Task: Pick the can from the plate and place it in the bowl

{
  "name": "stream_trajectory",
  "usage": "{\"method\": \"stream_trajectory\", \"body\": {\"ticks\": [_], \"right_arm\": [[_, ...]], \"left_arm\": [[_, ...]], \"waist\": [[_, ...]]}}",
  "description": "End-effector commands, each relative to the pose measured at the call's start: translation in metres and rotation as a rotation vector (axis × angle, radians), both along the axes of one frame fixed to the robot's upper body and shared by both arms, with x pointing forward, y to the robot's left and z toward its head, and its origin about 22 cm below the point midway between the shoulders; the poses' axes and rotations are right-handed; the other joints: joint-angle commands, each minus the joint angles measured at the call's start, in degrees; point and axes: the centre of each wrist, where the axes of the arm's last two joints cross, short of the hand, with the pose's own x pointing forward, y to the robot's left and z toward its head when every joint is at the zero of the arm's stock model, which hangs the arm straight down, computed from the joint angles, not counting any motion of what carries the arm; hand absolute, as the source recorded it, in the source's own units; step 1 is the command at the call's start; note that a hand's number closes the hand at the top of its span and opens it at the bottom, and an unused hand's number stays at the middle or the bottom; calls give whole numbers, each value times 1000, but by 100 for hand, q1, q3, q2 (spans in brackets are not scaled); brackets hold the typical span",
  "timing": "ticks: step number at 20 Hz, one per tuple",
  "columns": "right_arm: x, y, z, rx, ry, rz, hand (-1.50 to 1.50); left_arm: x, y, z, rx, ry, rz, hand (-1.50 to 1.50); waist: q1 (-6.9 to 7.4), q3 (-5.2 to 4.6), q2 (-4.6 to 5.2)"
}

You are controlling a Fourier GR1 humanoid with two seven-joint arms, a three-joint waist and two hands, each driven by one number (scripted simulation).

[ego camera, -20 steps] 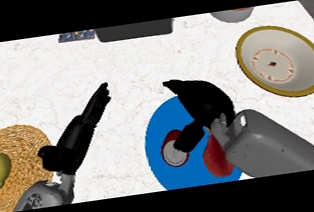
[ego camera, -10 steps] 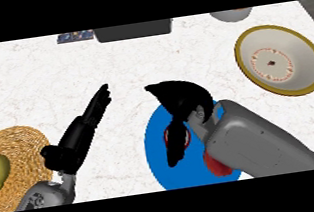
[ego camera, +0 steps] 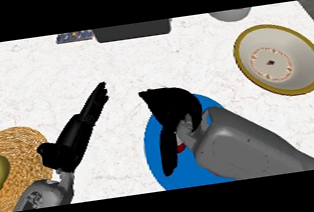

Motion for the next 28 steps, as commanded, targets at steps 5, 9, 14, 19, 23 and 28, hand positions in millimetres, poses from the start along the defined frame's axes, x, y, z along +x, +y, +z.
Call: {"method": "stream_trajectory", "body": {"ticks": [5,9,14,19,23,28], "right_arm": [[-26,17,-3,-146,-90,-84,-150],[-38,24,-13,-217,-147,-91,-150],[-28,-4,-31,-226,-149,-140,-150],[-7,-13,-50,-236,-119,-158,-150],[-23,-18,-63,-255,-102,-148,-150],[-23,-12,-74,-231,-91,-143,-150]], "left_arm": [[0,7,-7,-3,-7,-4,0],[-5,4,-6,-16,19,-17,0],[-7,8,11,3,0,-11,0],[8,-1,7,0,0,-9,0],[2,-5,14,5,5,-10,0],[7,-16,7,-13,11,-20,0]], "waist": [[-12,2,3],[-4,-1,-8],[-1,5,-4],[2,4,26],[3,6,11],[1,5,18]]}}
